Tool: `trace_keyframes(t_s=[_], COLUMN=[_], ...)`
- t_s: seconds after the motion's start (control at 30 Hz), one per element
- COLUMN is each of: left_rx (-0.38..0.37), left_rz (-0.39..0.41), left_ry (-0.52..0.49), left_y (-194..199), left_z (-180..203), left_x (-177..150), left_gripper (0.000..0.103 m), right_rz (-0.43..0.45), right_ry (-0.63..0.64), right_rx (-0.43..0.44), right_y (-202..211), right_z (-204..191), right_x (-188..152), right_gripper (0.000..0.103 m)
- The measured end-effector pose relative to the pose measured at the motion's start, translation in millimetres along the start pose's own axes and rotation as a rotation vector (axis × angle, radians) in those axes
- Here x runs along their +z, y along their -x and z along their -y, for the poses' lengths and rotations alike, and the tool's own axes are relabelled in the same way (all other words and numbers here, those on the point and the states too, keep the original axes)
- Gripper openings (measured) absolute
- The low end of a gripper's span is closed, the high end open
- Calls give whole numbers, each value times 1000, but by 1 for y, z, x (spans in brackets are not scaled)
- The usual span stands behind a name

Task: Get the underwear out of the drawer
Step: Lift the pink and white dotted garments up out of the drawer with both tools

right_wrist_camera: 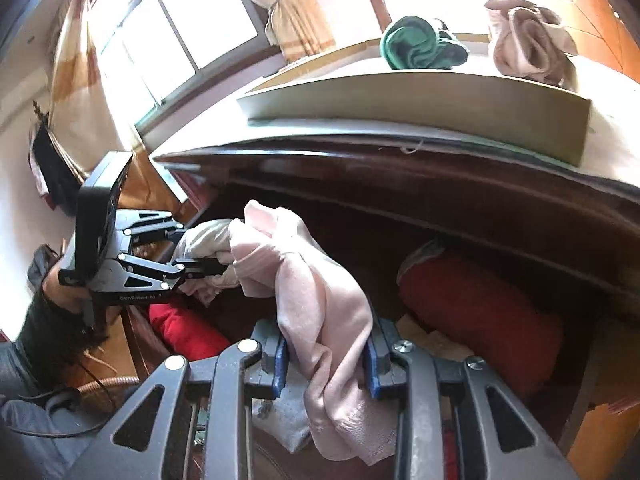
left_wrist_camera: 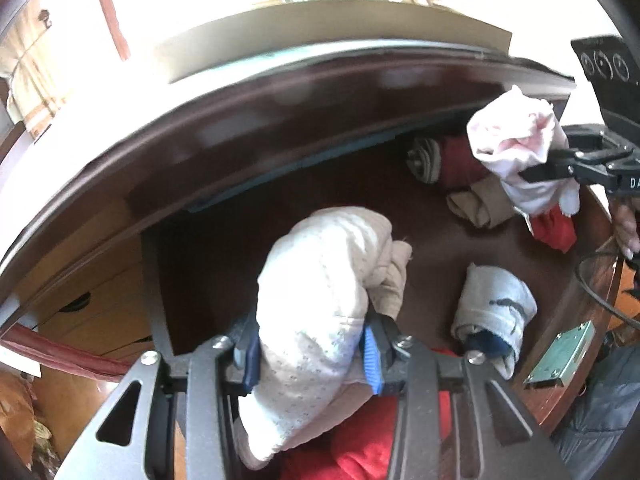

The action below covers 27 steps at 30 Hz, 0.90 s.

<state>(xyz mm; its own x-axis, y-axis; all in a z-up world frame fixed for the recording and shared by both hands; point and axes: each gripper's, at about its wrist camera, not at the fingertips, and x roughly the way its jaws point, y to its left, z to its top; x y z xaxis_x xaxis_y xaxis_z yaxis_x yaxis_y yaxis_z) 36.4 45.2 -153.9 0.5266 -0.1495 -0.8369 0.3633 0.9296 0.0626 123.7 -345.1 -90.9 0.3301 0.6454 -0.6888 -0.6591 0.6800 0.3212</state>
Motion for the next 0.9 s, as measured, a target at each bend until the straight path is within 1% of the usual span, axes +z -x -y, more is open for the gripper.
trace_keyframes(t_s=[0.07,0.17,0.33,0.43,0.5,0.6,0.73,0.9], left_rx=[5,15,51,60,64,76,85,83], left_rz=[18,58,129,170,193,227,261,300], left_ry=[18,48,82,107,122,134,144,168], left_y=[7,18,29,32,41,47,46,45], left_z=[-5,-11,-13,-14,-18,-19,-14,-12], left_x=[5,5,3,3,1,0,2,3], left_gripper=[39,39,39,39,39,39,39,39], right_rz=[16,42,126,174,201,224,243,257], right_ry=[-9,-22,-36,-38,-37,-31,-31,-27], right_rx=[16,28,53,63,72,70,68,86], right_y=[5,7,22,34,41,51,56,52], right_z=[8,6,10,13,16,18,19,14], right_x=[-4,-7,-15,-19,-22,-25,-31,-31], right_gripper=[32,32,32,32,32,32,32,32])
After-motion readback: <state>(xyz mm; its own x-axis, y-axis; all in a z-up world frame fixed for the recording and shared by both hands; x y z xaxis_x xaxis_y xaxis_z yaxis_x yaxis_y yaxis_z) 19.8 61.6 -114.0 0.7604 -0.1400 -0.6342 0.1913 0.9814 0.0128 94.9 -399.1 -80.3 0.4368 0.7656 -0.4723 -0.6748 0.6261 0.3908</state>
